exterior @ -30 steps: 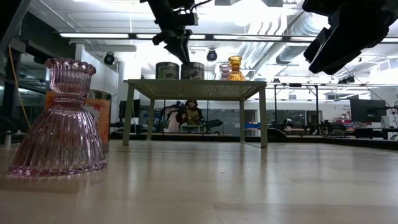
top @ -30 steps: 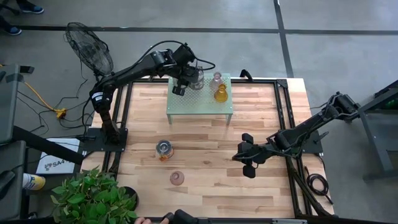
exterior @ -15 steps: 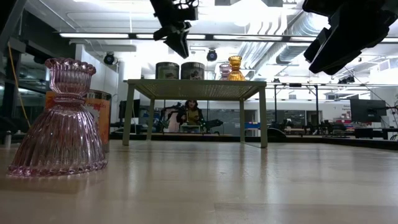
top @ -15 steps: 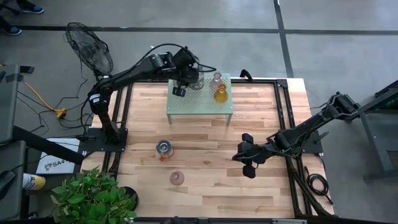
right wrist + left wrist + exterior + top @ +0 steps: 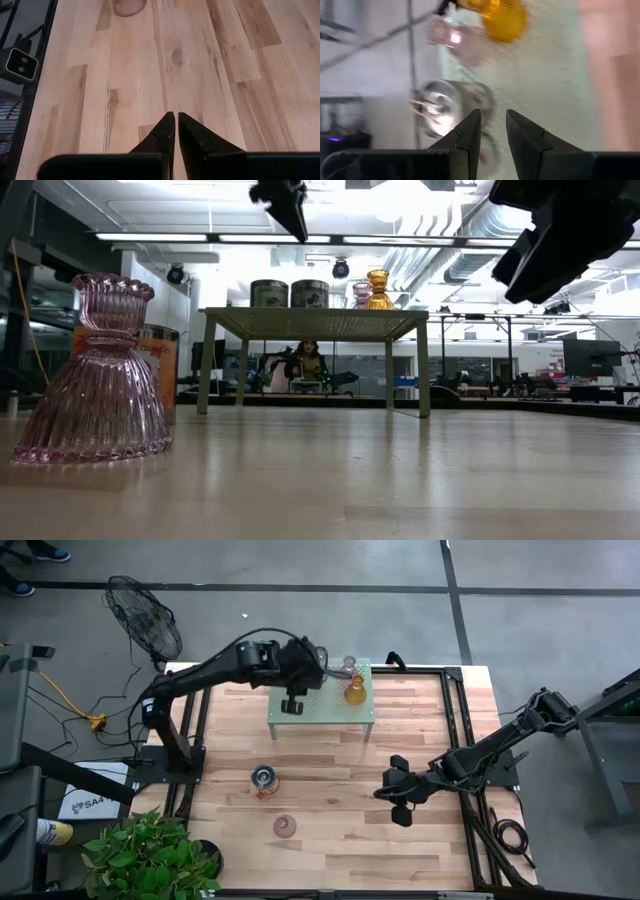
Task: Pick & Place candle stick holders
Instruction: Put the pink glass candle holder on the shelf
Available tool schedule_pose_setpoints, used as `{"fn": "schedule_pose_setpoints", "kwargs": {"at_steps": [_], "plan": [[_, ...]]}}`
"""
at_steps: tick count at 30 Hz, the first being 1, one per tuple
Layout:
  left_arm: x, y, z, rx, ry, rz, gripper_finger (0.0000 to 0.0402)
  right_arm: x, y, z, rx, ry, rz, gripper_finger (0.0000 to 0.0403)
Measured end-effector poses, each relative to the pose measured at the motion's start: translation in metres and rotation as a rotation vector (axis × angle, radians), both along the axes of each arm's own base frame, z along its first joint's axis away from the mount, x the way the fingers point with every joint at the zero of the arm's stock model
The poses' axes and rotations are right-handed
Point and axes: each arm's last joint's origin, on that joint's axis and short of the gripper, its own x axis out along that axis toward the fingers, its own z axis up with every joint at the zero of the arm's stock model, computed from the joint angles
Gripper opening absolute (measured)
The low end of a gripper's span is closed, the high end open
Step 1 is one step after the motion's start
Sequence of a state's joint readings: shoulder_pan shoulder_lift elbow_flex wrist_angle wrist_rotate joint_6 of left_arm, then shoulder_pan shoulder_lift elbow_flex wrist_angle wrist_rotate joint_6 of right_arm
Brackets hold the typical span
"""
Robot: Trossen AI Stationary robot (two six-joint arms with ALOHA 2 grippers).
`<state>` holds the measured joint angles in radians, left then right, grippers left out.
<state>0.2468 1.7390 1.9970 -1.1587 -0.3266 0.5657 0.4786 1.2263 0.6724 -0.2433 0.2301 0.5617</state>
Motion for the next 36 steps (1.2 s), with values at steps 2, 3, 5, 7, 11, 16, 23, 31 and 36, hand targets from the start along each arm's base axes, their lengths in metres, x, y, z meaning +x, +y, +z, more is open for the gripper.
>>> {"fn": "schedule_pose_setpoints", "kwargs": {"at_steps": [2,3,5,7,11,16,23,31,36], "plan": [[-0.003,-0.012,0.001,-0.053,0.02,0.021,0.0088,0.0,0.0,0.0,0.0,0.004,0.002,0.0016],[-0.004,-0.018,0.001,-0.075,0.029,0.034,0.0088,0.0,0.0,0.0,0.0,0.004,0.002,0.0016],[-0.007,-0.03,-0.001,-0.113,0.052,0.051,0.0088,0.0,0.0,0.0,-0.001,0.004,0.002,0.0016],[-0.009,-0.044,-0.004,-0.154,0.082,0.077,0.0088,0.0,0.0,0.0,-0.001,0.004,0.002,0.0016],[-0.014,-0.073,-0.009,-0.232,0.135,0.113,0.0088,0.0,0.0,0.0,-0.002,0.005,0.002,0.0016],[-0.018,-0.113,-0.016,-0.282,0.151,0.14,0.0088,0.0,0.0,0.0,-0.002,0.005,0.002,0.0016],[-0.026,-0.178,-0.038,-0.246,0.148,0.144,0.0088,-0.002,0.003,0.0,-0.002,0.005,0.014,0.0016],[-0.053,-0.254,-0.077,-0.222,0.079,0.17,0.0088,-0.008,0.015,0.0,0.003,0.001,0.053,0.0016],[-0.069,-0.29,-0.1,-0.237,0.001,0.143,0.0088,-0.01,0.019,0.0,-0.014,-0.016,0.051,0.0016]]}}
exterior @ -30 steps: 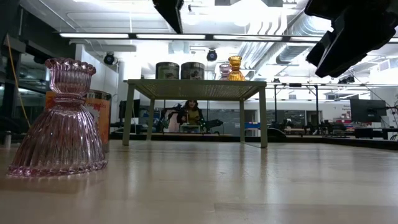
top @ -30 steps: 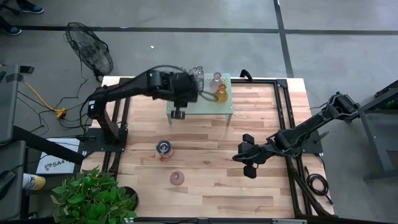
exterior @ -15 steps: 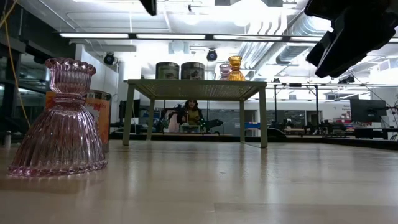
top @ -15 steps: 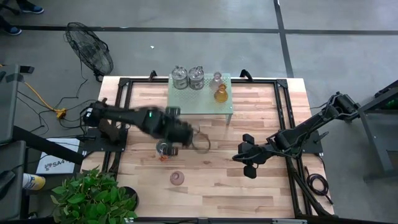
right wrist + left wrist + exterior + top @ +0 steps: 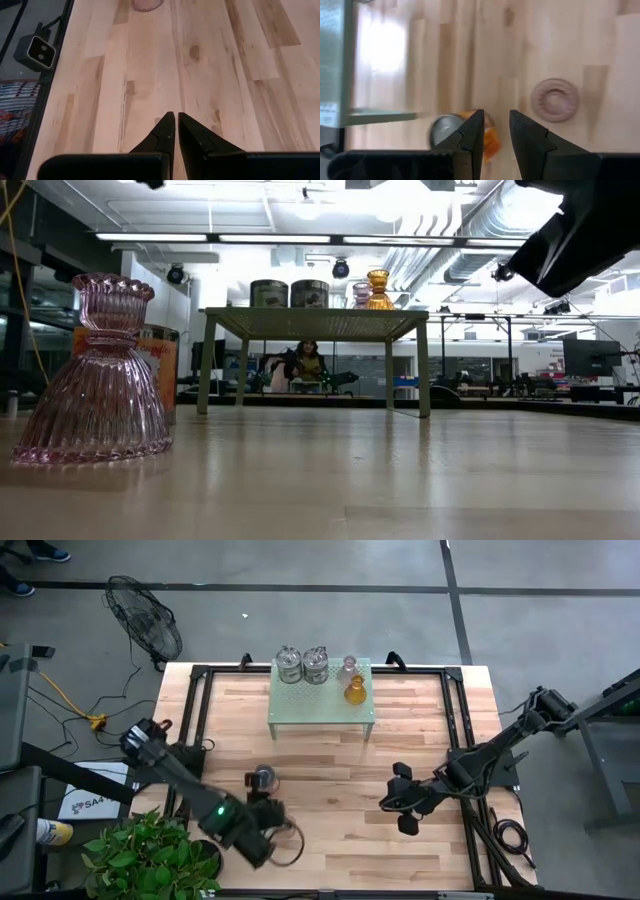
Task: Pick & Place candle stick holders
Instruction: Put the pink glass candle holder on the shelf
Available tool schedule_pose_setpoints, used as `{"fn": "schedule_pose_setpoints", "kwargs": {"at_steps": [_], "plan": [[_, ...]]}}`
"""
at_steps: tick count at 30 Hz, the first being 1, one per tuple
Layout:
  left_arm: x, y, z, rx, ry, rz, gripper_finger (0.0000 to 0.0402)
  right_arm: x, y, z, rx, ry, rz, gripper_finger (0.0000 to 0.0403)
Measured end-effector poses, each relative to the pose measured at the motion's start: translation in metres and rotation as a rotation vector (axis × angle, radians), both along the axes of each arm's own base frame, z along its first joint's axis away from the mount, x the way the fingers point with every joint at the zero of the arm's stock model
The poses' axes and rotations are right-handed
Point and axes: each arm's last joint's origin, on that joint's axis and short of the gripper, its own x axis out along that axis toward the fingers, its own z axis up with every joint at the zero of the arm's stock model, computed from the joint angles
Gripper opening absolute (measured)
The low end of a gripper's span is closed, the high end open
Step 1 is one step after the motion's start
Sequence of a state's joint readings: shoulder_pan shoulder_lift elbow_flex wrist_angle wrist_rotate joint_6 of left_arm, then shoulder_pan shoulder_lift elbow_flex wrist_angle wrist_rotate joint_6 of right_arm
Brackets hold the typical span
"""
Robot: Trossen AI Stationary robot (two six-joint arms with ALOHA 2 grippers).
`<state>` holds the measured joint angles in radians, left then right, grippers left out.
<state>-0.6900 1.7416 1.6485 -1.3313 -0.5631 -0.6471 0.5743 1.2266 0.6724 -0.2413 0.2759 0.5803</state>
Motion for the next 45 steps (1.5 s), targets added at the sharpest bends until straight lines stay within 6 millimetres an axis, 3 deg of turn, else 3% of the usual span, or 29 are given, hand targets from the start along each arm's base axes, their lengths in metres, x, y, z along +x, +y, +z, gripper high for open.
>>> {"fn": "schedule_pose_setpoints", "kwargs": {"at_steps": [9,15,21,34,45], "plan": [[-0.028,-0.033,-0.042,-0.051,-0.088,0.062,0.0101,0.0,0.0,0.0,-0.01,-0.014,-0.042,0.0016],[-0.045,-0.047,-0.076,-0.129,-0.166,0.117,0.0178,0.0,-0.001,0.0,-0.015,-0.017,-0.047,0.0016],[-0.056,-0.047,-0.113,-0.155,-0.25,0.152,0.0239,0.0,0.0,0.001,-0.01,-0.023,-0.046,0.0016],[-0.066,-0.033,-0.168,-0.195,-0.494,0.187,0.0245,0.001,0.0,0.001,-0.006,-0.029,-0.047,0.0016],[-0.064,-0.034,-0.176,-0.23,-0.625,0.138,0.0245,0.002,0.0,0.001,-0.006,-0.034,-0.049,0.0016]]}}
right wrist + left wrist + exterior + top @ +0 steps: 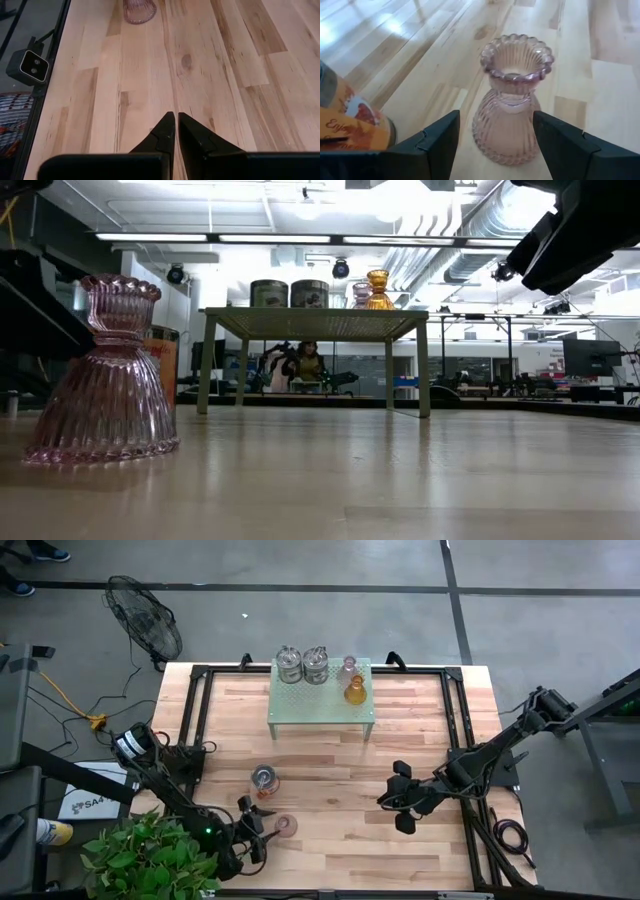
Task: Pick & Place candle stick holders
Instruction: Put the pink glass candle holder on the shelf
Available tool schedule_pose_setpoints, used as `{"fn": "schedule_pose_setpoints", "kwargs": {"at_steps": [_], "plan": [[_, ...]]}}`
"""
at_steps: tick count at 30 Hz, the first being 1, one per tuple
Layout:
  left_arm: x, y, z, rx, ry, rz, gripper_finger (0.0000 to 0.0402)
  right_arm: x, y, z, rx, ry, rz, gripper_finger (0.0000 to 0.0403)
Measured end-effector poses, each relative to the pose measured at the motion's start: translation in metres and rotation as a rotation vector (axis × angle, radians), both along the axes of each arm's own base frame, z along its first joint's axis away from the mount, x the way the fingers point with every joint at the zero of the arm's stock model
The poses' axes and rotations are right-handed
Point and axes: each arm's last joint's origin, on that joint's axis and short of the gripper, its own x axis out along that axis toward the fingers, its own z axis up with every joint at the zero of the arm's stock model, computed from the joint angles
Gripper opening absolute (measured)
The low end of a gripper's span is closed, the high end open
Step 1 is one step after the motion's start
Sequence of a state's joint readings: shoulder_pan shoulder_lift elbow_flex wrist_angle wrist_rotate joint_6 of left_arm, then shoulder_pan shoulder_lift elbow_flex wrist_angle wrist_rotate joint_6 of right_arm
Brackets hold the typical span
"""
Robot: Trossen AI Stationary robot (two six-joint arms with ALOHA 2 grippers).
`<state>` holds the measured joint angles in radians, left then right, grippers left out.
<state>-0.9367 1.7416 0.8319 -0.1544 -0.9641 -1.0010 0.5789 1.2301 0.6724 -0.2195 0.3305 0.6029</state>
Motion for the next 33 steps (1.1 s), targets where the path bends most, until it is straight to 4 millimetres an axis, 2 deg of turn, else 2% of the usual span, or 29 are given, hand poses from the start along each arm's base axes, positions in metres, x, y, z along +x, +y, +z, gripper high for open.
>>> {"fn": "schedule_pose_setpoints", "kwargs": {"at_steps": [13,21,28,33], "plan": [[0.011,-0.001,0.002,0.021,-0.057,-0.002,0.0245,0.0,-0.001,0.0,-0.012,-0.007,-0.014,0.0016],[0.028,0.004,-0.009,0.013,-0.033,-0.012,0.0245,0.001,0.0,0.0,-0.009,-0.011,-0.014,0.0016],[0.032,0.004,-0.016,0.006,-0.031,-0.01,0.0245,0.001,0.0,0.0,-0.009,-0.01,-0.014,0.0016],[0.032,0.003,-0.014,0.01,-0.053,0.0,0.022,0.001,0.0,0.0,-0.013,-0.014,-0.019,0.0016]]}}
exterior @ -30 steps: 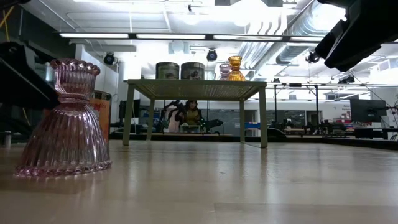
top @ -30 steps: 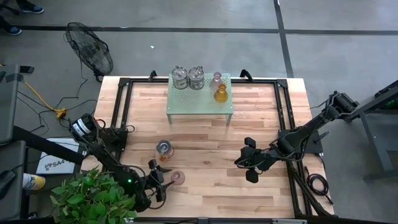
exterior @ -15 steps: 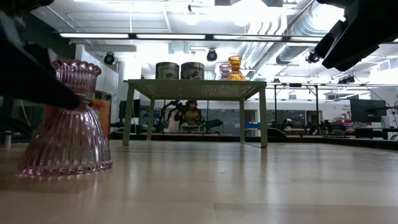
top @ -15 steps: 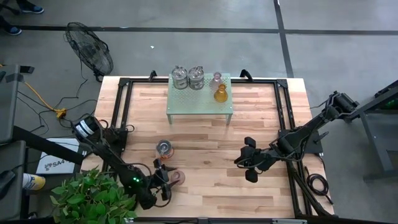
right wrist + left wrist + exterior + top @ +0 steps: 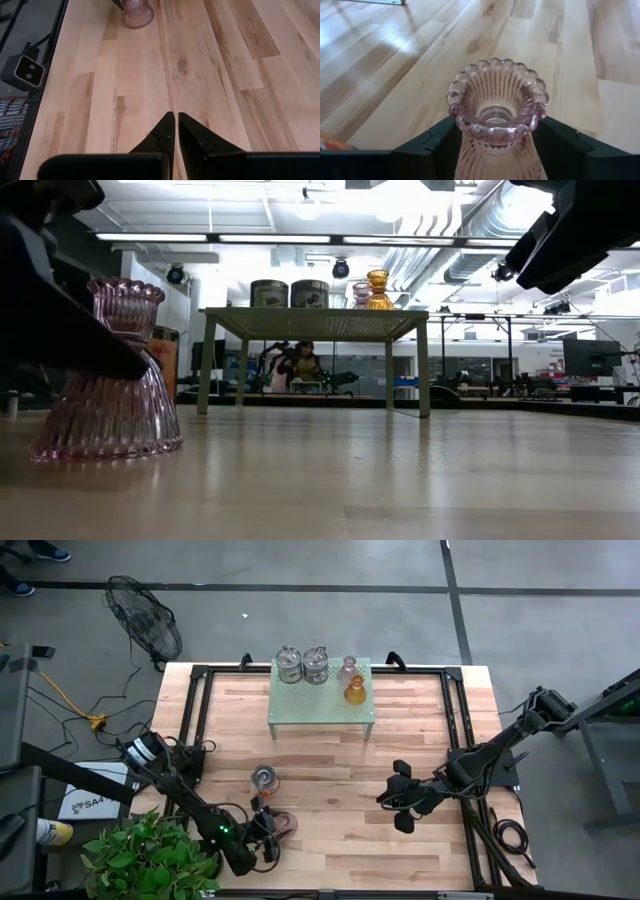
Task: Pick & Place candle stick holders
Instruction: Put the pink glass candle holder on the shelf
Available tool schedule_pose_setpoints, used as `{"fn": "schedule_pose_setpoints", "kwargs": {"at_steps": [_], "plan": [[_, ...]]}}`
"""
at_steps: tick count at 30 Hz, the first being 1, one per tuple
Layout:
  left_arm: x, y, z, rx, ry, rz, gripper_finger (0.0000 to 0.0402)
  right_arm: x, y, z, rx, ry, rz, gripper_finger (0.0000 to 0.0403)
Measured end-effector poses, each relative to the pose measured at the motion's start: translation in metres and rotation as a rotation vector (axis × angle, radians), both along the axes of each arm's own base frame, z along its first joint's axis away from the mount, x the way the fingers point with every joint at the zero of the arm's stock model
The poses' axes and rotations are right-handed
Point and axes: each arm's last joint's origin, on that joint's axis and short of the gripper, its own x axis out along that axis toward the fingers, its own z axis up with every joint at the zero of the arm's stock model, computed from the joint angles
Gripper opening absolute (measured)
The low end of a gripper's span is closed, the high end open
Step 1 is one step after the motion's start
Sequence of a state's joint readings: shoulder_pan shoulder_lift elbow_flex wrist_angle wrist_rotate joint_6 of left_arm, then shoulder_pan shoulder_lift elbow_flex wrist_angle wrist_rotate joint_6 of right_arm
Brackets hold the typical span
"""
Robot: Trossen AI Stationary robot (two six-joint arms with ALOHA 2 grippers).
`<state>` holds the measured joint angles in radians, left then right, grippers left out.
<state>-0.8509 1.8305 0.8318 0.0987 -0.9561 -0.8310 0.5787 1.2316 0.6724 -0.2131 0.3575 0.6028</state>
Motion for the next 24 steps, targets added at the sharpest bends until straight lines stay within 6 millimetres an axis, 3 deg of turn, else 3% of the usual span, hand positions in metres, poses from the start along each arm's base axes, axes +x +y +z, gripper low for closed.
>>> {"fn": "schedule_pose_setpoints", "kwargs": {"at_steps": [11,24], "plan": [[0.0013,-0.0005,0.0032,0.014,-0.035,0.017,0.0124,0.0001,-0.0001,0.0,-0.004,-0.003,-0.005,0.0016],[0.0065,-0.0013,0.0076,0.071,-0.082,0.009,0.0125,0.0,0.0008,-0.0001,-0.018,0.004,0.047,0.0016]]}}
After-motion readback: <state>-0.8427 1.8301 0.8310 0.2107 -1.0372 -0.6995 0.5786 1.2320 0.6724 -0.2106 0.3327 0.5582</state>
